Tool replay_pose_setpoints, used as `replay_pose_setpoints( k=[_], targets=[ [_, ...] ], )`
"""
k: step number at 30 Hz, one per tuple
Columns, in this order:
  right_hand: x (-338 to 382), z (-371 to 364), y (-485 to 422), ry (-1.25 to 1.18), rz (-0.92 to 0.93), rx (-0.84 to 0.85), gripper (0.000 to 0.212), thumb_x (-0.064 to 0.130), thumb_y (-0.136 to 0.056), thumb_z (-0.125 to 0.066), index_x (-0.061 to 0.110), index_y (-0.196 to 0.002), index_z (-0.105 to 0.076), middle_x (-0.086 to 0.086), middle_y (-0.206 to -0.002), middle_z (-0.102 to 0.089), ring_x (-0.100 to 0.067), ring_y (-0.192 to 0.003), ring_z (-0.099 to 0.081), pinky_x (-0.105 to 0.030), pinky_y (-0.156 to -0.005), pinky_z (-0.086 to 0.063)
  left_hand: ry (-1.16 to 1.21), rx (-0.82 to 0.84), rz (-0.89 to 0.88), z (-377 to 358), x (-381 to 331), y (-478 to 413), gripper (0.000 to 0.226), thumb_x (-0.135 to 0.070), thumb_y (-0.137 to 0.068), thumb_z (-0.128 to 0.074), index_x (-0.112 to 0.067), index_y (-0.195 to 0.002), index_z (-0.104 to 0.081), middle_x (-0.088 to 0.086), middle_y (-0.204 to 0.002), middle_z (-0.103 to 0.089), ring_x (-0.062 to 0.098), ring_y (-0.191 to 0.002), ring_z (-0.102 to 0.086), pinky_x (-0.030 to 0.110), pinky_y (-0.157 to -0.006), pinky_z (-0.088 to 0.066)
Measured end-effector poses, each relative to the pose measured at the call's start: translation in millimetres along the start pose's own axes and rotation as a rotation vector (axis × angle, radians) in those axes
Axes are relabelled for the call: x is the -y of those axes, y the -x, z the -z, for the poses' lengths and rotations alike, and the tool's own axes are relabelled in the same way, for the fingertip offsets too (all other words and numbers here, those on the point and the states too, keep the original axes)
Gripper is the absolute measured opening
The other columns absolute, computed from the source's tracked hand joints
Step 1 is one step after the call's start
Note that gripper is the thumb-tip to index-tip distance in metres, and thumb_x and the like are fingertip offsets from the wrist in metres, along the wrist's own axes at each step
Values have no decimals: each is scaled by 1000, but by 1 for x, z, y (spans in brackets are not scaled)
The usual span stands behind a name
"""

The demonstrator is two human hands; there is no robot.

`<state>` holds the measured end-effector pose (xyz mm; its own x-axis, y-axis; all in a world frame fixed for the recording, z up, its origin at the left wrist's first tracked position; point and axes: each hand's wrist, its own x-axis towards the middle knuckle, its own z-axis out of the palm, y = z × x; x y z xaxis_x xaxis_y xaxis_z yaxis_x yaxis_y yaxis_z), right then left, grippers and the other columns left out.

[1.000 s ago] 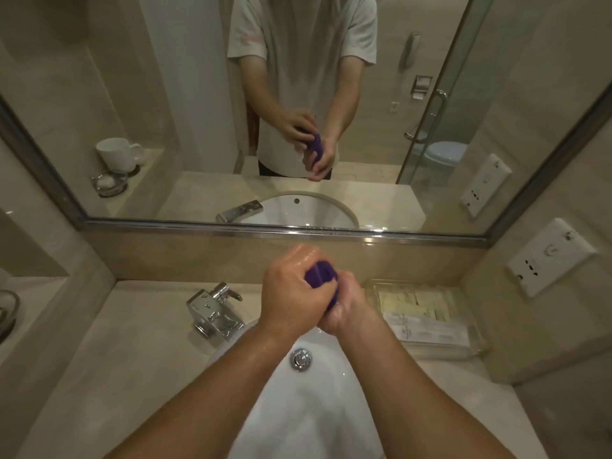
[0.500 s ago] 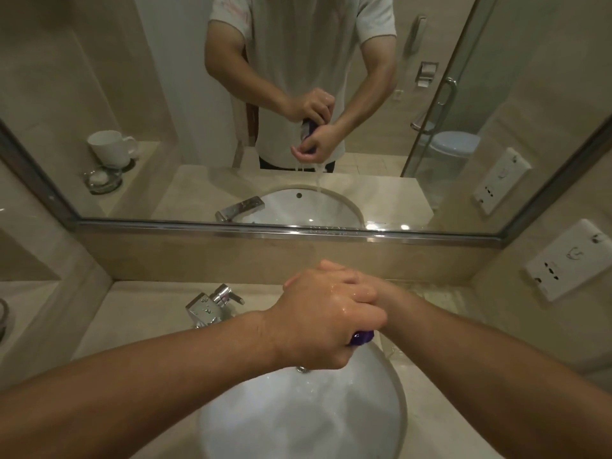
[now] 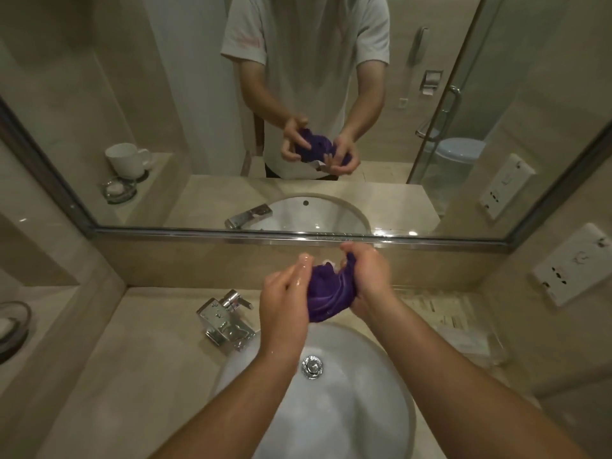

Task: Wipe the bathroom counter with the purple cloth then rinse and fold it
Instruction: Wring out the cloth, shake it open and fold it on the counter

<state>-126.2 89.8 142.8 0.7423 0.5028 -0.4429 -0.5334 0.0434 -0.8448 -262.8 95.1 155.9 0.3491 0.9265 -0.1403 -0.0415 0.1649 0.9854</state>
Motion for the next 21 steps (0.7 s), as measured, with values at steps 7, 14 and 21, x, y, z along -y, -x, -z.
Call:
replay_pose_setpoints(
  k=[7, 14, 21],
  targets=[
    [-3, 4, 62, 377, 761, 171, 19, 5, -88, -55, 20, -82, -66, -8, -52, -53, -28, -48, -50, -38, -49, -46, 750, 150, 928, 0, 11, -2, 81, -78, -83, -49, -7, -118, -68, 23, -119, -68, 45, -115, -57, 70, -107, -29],
    [-20, 9, 67, -436, -55, -13, 9, 7, -92, -55, 10, -87, -62, -1, -52, -42, -18, -46, -43, -30, -55, -46, 449, -314, 212, -18, 11, -5, 15, -12, -62, -78, -15, -73, -69, 13, -80, -72, 34, -75, -70, 42, -67, -61],
    [-38, 19, 63, -226, -543, 211, 26, 9, -84, -43, -1, -82, -67, -13, -77, -66, -27, -68, -70, -31, -66, -58, -445, 47, -724, -3, 22, 1, 15, -10, -65, -62, -25, -68, -61, -8, -72, -57, 13, -66, -56, 31, -59, -46]
  ],
)
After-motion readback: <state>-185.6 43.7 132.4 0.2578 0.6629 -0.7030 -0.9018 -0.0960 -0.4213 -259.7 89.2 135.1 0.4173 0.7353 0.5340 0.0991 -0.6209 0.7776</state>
